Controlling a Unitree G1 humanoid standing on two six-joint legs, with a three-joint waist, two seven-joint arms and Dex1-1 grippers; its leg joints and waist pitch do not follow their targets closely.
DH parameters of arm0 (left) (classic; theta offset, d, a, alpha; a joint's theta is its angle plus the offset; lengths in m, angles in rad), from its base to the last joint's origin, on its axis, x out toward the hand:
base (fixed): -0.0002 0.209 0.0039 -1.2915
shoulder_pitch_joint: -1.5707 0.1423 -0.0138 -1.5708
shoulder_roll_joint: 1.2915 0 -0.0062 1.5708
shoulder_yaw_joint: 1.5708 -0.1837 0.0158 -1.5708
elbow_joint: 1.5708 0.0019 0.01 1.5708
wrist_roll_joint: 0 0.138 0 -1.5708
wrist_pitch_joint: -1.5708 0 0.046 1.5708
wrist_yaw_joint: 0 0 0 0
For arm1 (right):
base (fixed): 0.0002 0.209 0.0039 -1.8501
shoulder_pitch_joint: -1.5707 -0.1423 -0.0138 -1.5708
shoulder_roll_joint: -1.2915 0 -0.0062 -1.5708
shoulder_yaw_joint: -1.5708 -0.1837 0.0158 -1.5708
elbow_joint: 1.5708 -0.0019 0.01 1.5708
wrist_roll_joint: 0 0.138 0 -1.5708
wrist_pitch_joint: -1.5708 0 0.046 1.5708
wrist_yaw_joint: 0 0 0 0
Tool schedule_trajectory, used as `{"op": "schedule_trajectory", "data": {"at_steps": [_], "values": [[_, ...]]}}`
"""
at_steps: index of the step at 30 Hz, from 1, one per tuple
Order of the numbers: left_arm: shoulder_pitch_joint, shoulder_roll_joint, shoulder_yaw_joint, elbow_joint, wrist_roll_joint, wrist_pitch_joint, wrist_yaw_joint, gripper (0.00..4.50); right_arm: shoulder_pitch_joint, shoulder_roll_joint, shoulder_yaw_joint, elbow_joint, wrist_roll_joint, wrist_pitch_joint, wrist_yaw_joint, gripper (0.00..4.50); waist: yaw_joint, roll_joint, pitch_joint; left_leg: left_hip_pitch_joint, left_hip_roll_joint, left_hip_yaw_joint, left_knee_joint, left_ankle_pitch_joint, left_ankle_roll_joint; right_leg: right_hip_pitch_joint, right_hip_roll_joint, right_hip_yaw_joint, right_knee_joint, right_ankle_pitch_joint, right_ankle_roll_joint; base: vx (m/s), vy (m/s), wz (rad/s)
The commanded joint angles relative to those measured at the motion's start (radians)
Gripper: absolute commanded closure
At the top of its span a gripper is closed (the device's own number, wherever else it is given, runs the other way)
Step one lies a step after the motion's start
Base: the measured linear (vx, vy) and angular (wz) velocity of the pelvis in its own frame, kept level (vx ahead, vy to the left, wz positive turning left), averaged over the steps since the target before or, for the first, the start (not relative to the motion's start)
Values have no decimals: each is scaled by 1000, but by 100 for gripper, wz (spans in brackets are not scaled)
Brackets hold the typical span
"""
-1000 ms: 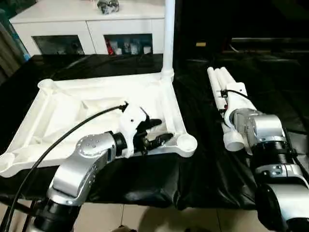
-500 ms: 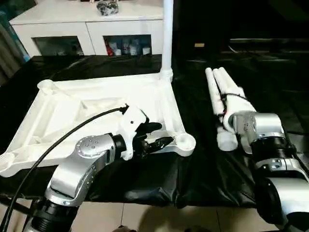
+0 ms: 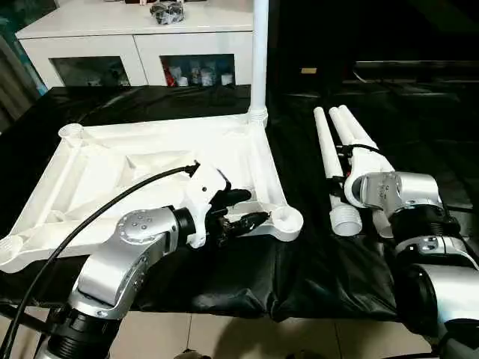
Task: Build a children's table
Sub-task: Pick table leg
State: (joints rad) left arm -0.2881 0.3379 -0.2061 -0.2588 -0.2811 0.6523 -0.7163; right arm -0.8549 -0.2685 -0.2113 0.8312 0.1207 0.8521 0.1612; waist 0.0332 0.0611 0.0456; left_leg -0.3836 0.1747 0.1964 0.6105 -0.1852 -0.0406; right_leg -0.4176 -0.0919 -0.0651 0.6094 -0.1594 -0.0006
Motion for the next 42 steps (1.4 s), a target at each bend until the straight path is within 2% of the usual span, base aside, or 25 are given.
{"op": "schedule_trajectory", "data": {"at_steps": [1, 3, 4, 12, 14, 15, 18, 19, 21, 22, 23, 24, 25, 26, 27, 28, 31, 33, 34, 36, 37, 38, 39, 40, 42], "values": [[-21, 10, -2, 5, 0, -6, 0, 154, 2, 2, -9, 21, 9, -13, -2, 240, 1, -15, -66, 16, 33, -20, -66, -224, -2, 48, -41, 33, -78, -334, -182, 0, 0, 0], [-23, 9, -2, 9, 1, -8, 2, 154, 1, 0, -2, 27, 1, -16, 1, 255, 1, -17, -66, 17, 33, -20, -66, -227, -3, 48, -40, 32, -79, -341, -179, 0, 0, 0], [-25, 8, -2, 14, 2, -12, 2, 154, 2, -1, -3, 37, 0, -27, 0, 259, 1, -13, -65, 17, 34, -21, -67, -232, -5, 48, -40, 32, -79, -344, -179, 0, 0, 0], [-36, -1, -5, 39, 21, -48, 15, 154, 30, 6, -30, 19, 23, -101, -8, 266, -1, -13, -64, 19, 33, -22, -68, -270, -13, 45, -41, 31, -85, -374, -169, 0, 0, 0], [-66, -50, 31, 90, 36, -91, 84, 154, 80, 30, -88, -83, 80, -252, 25, 266, -1, -14, -62, 21, 33, -19, -68, -291, -10, 43, -42, 32, -95, -406, -141, 0, 0, 0], [-79, -69, 47, 107, 35, -101, 107, 154, 97, 36, -98, -121, 97, -291, 52, 266, 0, -15, -67, 19, 33, -23, -68, -270, -8, 47, -43, 31, -90, -395, -140, 0, 0, 0], [-115, -116, 92, 146, 17, -100, 161, 154, 137, 50, -119, -215, 144, -337, 121, 266, 1, -17, -67, 14, 33, -20, -68, -246, 10, 49, -39, 31, -89, -353, -150, 0, 0, 0], [-142, -156, 122, 166, -13, -82, 191, 154, 163, 62, -141, -279, 190, -320, 165, 266, 3, -19, -68, 13, 34, -21, -68, -235, 19, 52, -40, 31, -87, -340, -156, 0, 0, 0], [-156, -175, 136, 175, -28, -72, 205, 154, 175, 67, -152, -309, 212, -309, 185, 266, 5, -21, -70, 9, 34, -22, -66, -208, 35, 55, -41, 30, -84, -321, -167, 0, 0, 0], [-187, -223, 165, 198, -66, -54, 234, 154, 206, 81, -174, -382, 265, -292, 227, 266, 6, -21, -70, 11, 33, -17, -62, -192, 48, 52, -39, 31, -83, -300, -180, 0, 0, 0], [-187, -223, 165, 198, -66, -54, 234, 154, 206, 81, -174, -382, 265, -292, 227, 266, 9, -21, -70, 12, 32, -17, -62, -191, 55, 52, -39, 31, -86, -301, -179, 0, 0, 0], [-208, -255, 181, 215, -91, -41, 249, 154, 233, 91, -179, -437, 297, -304, 253, 266, 10, -17, -73, 8, 33, -21, -62, -167, 62, 56, -41, 29, -80, -285, -187, 0, 0, 0], [-232, -287, 194, 235, -116, -42, 260, 154, 264, 97, -172, -496, 327, -306, 275, 266, 7, -20, -71, 4, 31, -17, -61, -160, 68, 57, -39, 30, -84, -281, -185, 0, 0, 0], [-233, -289, 195, 236, -117, -42, 260, 154, 266, 98, -172, -499, 329, -307, 277, 266, 13, -15, -71, 9, 33, -17, -60, -161, 76, 53, -38, 30, -88, -274, -182, 0, 0, 0], [-241, -300, 199, 244, -126, -44, 264, 154, 278, 100, -169, -520, 340, -307, 284, 266, 13, -17, -75, 9, 35, -19, -60, -153, 78, 55, -40, 30, -83, -260, -187, 0, 0, 0], [-271, -338, 216, 269, -154, -39, 275, 154, 319, 107, -153, -601, 380, -300, 322, 266, 16, -12, -76, 5, 34, -21, -60, -129, 85, 58, -40, 28, -79, -235, -196, 0, 0, 0], [-311, -383, 245, 300, -199, -15, 288, 154, 374, 109, -125, -722, 443, -273, 396, 267, 22, -15, -76, 5, 36, -21, -60, -130, 101, 61, -40, 28, -80, -218, -201, 0, 0, 0], [-317, -389, 249, 303, -205, -12, 290, 154, 383, 109, -120, -743, 454, -270, 412, 267, 22, -16, -74, 1, 37, -25, -63, -130, 101, 63, -42, 26, -81, -238, -197, 0, 0, 0], [-348, -420, 277, 317, -258, 20, 287, 154, 437, 101, -83, -868, 529, -234, 514, 267, 24, -16, -72, 7, 34, -18, -60, -152, 100, 59, -41, 28, -90, -275, -184, 0, 0, 0], [-349, -421, 279, 317, -261, 22, 287, 154, 439, 100, -82, -873, 532, -232, 518, 267, 30, -16, -72, 6, 37, -22, -62, -144, 105, 61, -42, 28, -89, -278, -177, 0, 0, 0], [-359, -437, 293, 312, -298, 52, 286, 154, 457, 90, -64, -913, 557, -214, 556, 267, 27, -22, -70, 1, 37, -22, -64, -143, 101, 60, -42, 25, -92, -300, -167, 0, 0, 0], [-359, -437, 293, 312, -298, 52, 286, 154, 457, 90, -64, -913, 557, -214, 556, 267, 31, -20, -70, 7, 37, -21, -62, -149, 96, 57, -44, 26, -94, -316, -165, 0, 0, 0], [-362, -447, 296, 301, -327, 90, 283, 154, 468, 81, -49, -937, 576, -198, 588, 267, 31, -25, -68, 8, 37, -20, -63, -158, 95, 55, -43, 27, -97, -334, -164, 0, 0, 0], [-363, -454, 297, 296, -346, 126, 288, 154, 476, 72, -35, -952, 581, -189, 603, 267, 34, -20, -69, 6, 38, -22, -65, -154, 86, 56, -44, 27, -94, -352, -162, 0, 0, 0], [-364, -462, 293, 295, -362, 161, 298, 154, 490, 57, -13, -973, 591, -175, 623, 267, 36, -21, -67, 7, 40, -23, -67, -157, 76, 55, -42, 27, -96, -353, -160, 0, 0, 0]]}}
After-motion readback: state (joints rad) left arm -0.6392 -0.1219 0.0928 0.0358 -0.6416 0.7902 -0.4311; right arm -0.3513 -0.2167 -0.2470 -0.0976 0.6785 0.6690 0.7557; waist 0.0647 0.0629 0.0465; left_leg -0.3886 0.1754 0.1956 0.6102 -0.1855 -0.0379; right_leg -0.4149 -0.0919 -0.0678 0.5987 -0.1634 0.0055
